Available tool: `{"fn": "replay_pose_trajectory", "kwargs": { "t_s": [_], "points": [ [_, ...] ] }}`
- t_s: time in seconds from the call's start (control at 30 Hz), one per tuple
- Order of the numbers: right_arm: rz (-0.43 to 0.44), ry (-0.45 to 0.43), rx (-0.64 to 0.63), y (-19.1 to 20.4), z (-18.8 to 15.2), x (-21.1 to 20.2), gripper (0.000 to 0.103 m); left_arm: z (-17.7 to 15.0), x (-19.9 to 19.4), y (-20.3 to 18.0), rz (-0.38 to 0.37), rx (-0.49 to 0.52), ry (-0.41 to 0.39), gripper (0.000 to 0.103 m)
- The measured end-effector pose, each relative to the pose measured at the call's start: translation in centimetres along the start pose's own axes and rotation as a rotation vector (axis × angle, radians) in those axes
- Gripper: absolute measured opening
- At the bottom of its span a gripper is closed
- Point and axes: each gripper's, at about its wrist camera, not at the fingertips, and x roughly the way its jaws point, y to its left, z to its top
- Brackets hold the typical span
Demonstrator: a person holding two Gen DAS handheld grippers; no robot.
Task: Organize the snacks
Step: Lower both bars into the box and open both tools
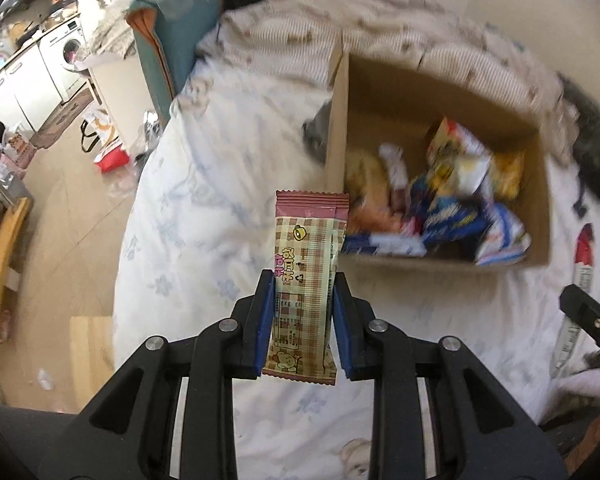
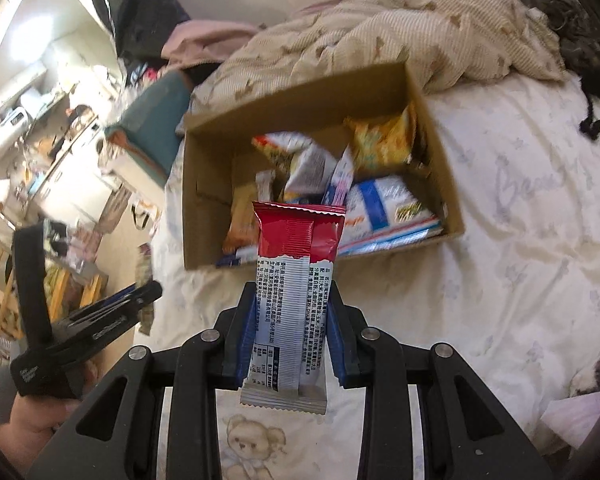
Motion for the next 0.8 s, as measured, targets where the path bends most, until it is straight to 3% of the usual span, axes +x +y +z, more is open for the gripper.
{"fn": "replay_pose_trajectory", "kwargs": {
  "t_s": [0.27,0.43,0.6,0.8],
  "points": [
    [0.024,-0.065,0.049,-0.6,1.5,-1.5,0.033,1.0,-2.7,-1.5,-0.018,0.046,-0.157,0.024],
    [0.039,-0.099,0.014,-0.2,3.6,-1.8,0.033,3.4,-4.4,-3.0,-0.112,0.056,-0.150,0.024],
    [0.104,-0.132,0.080,-1.3,5.8,-1.7,0.033,7.0,-4.7,-4.2,-0.093,0.128,-0.187,0.024],
    [0.082,-0.144,0.073,-1.9,8.1,-0.4,0.033,9.7,-3.1,-4.5,-0.080,0.140,-0.198,0.024]
  ]
}}
